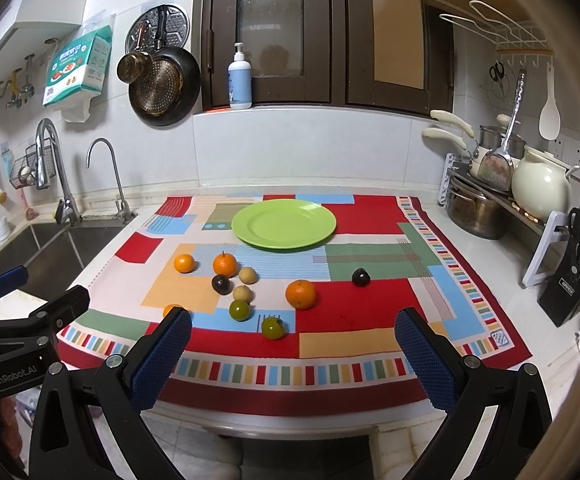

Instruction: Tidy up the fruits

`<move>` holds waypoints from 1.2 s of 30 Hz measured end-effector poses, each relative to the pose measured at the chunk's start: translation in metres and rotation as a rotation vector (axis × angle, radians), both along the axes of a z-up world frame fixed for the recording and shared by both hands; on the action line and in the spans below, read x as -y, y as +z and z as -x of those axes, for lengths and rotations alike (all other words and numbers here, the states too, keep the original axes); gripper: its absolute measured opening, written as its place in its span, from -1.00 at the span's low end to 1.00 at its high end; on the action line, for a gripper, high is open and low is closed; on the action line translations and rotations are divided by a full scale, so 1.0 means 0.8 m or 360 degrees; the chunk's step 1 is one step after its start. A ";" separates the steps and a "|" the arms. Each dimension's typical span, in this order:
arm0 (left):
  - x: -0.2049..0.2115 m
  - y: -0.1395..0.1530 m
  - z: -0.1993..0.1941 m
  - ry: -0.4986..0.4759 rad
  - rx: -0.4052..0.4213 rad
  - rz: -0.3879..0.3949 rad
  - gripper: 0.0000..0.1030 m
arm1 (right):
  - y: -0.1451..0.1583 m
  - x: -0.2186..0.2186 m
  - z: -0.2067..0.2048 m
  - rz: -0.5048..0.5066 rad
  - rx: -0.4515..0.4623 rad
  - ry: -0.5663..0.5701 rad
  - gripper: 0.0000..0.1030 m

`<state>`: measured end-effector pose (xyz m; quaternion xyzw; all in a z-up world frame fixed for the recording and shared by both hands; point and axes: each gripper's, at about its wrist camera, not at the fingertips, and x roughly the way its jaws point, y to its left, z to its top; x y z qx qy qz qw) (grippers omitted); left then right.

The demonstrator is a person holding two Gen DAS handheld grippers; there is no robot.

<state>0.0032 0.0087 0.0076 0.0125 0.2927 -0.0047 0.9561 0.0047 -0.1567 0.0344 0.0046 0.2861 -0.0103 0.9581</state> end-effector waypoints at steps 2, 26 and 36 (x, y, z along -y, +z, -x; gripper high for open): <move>-0.001 -0.004 -0.001 0.0000 -0.0009 0.0001 1.00 | -0.001 -0.001 -0.001 -0.0001 -0.0005 0.0001 0.99; 0.012 -0.080 -0.073 -0.0149 -0.0203 -0.0104 0.69 | -0.074 -0.019 -0.076 -0.0001 -0.0291 0.0115 0.86; 0.019 -0.126 -0.126 -0.0228 -0.0331 -0.0087 0.34 | -0.122 -0.027 -0.123 0.0003 -0.0436 0.0129 0.52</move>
